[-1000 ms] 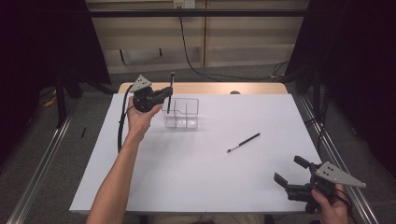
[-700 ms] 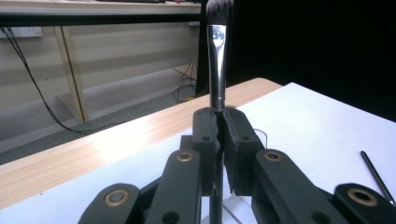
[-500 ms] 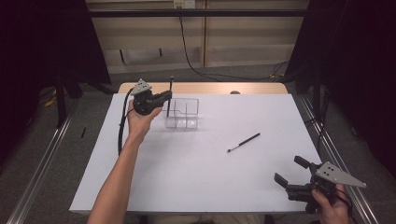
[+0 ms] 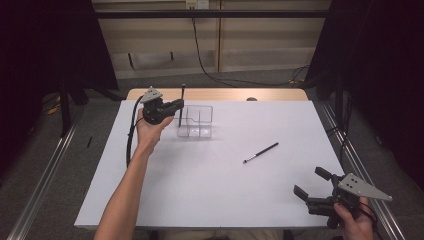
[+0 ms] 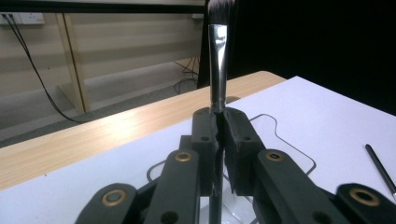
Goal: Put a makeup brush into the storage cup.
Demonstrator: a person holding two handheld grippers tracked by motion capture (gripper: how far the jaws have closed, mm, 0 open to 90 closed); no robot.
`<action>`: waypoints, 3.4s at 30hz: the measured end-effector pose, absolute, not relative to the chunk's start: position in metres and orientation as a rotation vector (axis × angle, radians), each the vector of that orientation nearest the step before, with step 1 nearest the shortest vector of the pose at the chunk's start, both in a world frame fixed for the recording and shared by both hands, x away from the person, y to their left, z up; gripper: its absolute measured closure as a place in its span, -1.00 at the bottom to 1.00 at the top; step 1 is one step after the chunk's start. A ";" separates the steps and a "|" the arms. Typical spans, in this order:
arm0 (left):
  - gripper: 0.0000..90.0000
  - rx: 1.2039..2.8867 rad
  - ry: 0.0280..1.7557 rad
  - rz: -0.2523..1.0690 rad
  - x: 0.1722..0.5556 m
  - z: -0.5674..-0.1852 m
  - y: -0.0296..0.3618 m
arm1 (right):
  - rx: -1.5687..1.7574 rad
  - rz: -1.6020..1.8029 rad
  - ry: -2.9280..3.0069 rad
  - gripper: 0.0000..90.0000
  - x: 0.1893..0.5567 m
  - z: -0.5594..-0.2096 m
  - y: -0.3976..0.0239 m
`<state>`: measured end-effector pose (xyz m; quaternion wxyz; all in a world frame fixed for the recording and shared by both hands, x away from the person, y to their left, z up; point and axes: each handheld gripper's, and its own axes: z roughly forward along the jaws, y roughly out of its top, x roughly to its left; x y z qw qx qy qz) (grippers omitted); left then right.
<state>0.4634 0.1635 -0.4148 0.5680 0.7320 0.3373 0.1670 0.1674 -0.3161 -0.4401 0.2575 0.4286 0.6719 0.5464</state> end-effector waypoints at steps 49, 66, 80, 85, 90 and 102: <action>-0.94 1.736 0.817 0.484 0.413 -0.395 0.187 | 1.162 1.486 1.820 -1.00 0.169 -0.440 -0.316; -0.94 1.750 0.785 0.517 0.375 -0.394 0.201 | 1.163 1.484 1.820 -1.00 0.169 -0.440 -0.317; -0.94 1.751 0.769 0.521 0.350 -0.401 0.205 | 1.168 1.479 1.818 -1.00 0.168 -0.440 -0.317; -0.94 1.754 0.771 0.530 0.338 -0.406 0.210 | 1.170 1.480 1.813 -1.00 0.168 -0.440 -0.318; -0.94 1.754 0.798 0.544 0.326 -0.409 0.214 | 1.170 1.479 1.815 -1.00 0.168 -0.440 -0.317; -0.96 1.735 0.804 0.564 0.294 -0.413 0.224 | 1.174 1.476 1.813 -1.00 0.168 -0.440 -0.317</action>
